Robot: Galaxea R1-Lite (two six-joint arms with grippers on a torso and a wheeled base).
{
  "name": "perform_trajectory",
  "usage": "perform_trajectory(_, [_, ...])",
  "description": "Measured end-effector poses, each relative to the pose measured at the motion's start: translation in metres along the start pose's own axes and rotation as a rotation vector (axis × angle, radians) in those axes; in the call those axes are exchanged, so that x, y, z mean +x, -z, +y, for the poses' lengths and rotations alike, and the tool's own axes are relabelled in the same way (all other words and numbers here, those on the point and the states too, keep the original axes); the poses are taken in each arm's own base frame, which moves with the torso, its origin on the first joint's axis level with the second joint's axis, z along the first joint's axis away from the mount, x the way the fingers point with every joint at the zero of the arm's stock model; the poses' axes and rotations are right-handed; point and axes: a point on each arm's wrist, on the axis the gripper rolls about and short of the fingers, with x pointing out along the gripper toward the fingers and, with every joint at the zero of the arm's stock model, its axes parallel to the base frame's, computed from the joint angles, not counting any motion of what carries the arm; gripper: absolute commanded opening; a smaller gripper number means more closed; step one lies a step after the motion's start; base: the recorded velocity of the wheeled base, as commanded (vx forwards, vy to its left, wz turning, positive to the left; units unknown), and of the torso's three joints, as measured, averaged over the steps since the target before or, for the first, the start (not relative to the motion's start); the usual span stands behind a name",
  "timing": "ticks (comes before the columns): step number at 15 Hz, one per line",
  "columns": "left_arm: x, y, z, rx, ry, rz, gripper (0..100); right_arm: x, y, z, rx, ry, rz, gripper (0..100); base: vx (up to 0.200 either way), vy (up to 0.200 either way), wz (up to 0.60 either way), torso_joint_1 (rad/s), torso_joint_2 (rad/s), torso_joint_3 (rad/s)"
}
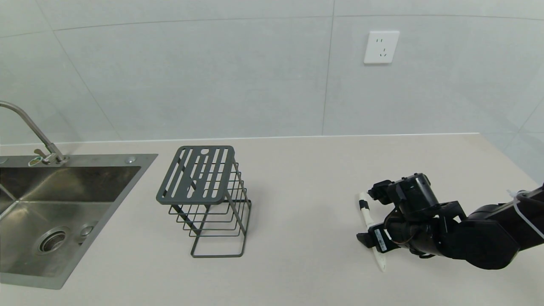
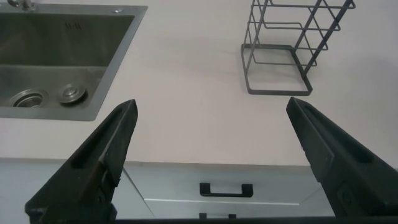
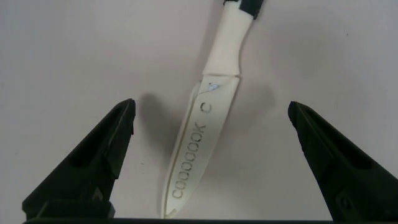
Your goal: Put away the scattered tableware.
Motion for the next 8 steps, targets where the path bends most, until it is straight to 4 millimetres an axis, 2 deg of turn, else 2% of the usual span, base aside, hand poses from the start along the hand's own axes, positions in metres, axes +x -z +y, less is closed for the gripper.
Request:
perform_trajectory(7, [0.0000,0.0001,0.0000,0.000,0.000,0.000,100,0.0072,-0.0039,-0.0030,0.008,0.010,-0.008,100,0.000,0.000,0.00,0.000,0.00,0.000])
perform_trajectory(8, [0.0000,0.0002,0.0000,0.000,0.000,0.001,100,0.0088,-0.0045,-0.0020,0.006,0.008,-0.007,0,0.000,0.000,0.00,0.000,0.00,0.000])
